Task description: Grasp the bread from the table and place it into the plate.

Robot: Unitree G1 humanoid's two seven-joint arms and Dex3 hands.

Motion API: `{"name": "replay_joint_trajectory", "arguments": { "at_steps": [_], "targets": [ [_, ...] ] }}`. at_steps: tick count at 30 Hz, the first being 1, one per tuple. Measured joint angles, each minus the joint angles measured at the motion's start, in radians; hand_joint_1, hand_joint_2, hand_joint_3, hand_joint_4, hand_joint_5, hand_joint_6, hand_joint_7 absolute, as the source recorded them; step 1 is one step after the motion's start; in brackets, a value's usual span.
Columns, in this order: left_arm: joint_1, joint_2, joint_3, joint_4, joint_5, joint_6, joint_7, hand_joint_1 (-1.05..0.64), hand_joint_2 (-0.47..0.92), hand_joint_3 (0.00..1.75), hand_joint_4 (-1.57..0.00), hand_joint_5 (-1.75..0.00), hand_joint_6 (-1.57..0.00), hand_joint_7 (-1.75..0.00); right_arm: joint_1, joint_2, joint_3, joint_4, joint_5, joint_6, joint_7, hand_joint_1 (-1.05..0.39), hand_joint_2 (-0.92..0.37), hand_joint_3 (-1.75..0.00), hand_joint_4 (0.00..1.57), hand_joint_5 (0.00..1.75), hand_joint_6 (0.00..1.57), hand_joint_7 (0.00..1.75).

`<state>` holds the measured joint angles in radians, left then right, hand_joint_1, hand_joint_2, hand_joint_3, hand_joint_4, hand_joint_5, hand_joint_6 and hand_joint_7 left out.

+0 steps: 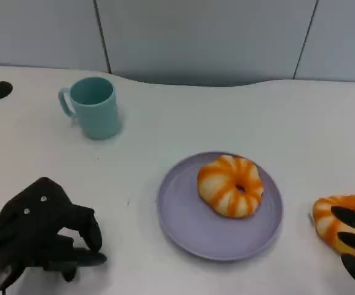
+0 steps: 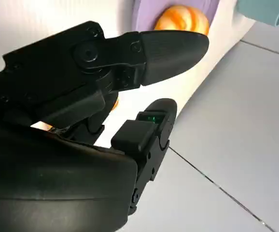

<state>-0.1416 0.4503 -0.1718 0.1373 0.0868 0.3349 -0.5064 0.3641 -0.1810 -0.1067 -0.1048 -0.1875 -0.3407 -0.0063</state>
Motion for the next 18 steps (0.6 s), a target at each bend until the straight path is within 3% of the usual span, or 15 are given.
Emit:
{"name": "replay_joint_trajectory", "arguments": {
  "at_steps": [3,6,12,18],
  "targets": [
    [-0.003,0.0,-0.007,-0.003,0.002,0.021,-0.001,-0.38,0.92,0.01,-0.7,-1.75,-0.63,-1.62,0.002,-0.004,-0.007,0.006,0.025,-0.004,0.012,-0.41,-0.92,-0.36,0.94,0.01,0.78,0.0],
    [-0.002,0.0,-0.012,-0.016,0.002,0.031,-0.001,-0.37,0.92,0.0,-0.72,-1.75,-0.62,-1.7,0.006,-0.004,-0.01,0.002,0.047,0.01,0.033,-0.41,-0.92,-0.35,0.95,0.02,0.79,0.0],
    [-0.002,0.0,-0.014,-0.019,0.001,0.012,-0.008,-0.37,0.92,0.01,-0.68,-1.75,-0.66,-1.55,0.011,-0.004,-0.01,0.0,0.052,0.016,0.043,-0.39,-0.92,-0.35,0.94,0.01,0.79,0.0],
    [-0.009,-0.007,-0.009,0.038,-0.016,-0.046,-0.013,-0.36,0.91,0.0,-0.74,-1.75,-0.65,-1.73,-0.003,-0.004,-0.011,0.014,0.059,0.012,0.043,-0.4,-0.92,-0.35,0.94,0.01,0.79,0.0]
  ]
}}
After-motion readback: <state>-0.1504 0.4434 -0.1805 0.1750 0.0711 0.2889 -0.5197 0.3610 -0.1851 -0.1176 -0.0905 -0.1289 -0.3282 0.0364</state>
